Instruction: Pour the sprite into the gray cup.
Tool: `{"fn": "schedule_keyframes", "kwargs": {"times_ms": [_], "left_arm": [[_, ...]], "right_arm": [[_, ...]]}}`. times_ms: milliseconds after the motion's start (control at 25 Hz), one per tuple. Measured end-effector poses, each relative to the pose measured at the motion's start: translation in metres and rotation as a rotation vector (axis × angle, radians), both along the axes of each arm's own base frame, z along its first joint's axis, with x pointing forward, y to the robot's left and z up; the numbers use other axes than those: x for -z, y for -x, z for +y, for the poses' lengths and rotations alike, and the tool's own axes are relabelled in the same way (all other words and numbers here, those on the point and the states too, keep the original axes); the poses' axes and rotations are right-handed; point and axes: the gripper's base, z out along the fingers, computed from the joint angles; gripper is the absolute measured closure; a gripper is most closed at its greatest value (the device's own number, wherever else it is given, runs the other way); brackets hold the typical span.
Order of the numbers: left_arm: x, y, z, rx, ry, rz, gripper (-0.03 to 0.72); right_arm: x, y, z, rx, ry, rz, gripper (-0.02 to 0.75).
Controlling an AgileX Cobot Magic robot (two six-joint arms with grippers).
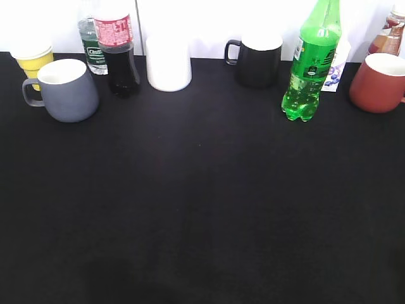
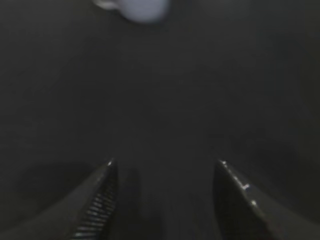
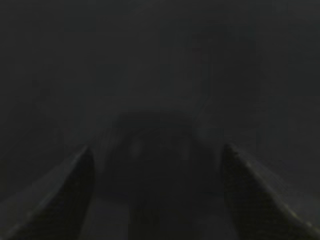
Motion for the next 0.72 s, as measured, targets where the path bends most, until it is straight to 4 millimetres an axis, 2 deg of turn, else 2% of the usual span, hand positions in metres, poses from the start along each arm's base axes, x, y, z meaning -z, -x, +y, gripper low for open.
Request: {"fn": "schedule_keyframes", "kwargs": {"times_ms": [80, 160, 400, 560, 720], "left_arm": [[-0.001, 0.012, 0.001, -0.059, 0.004, -0.081, 0.23], [0.0, 0.019, 0.001, -0.075, 0.006, -0.129, 0.23], [0.0, 0.019, 0.001, -0.075, 0.007, -0.13, 0.232], [0.0, 0.019, 0.001, -0.076, 0.007, -0.13, 0.279], [0.0, 0.019, 0.001, -0.077, 0.007, -0.13, 0.29]], "right_arm": [[-0.002, 0.017, -0.003, 0.127, -0.003, -0.106, 0.146], [-0.002, 0.031, -0.002, 0.167, -0.001, -0.199, 0.146], [-0.002, 0.033, -0.002, 0.168, -0.001, -0.207, 0.146], [-0.002, 0.033, -0.002, 0.168, -0.001, -0.207, 0.146], [-0.002, 0.033, -0.002, 0.168, -0.001, -0.207, 0.146]]}}
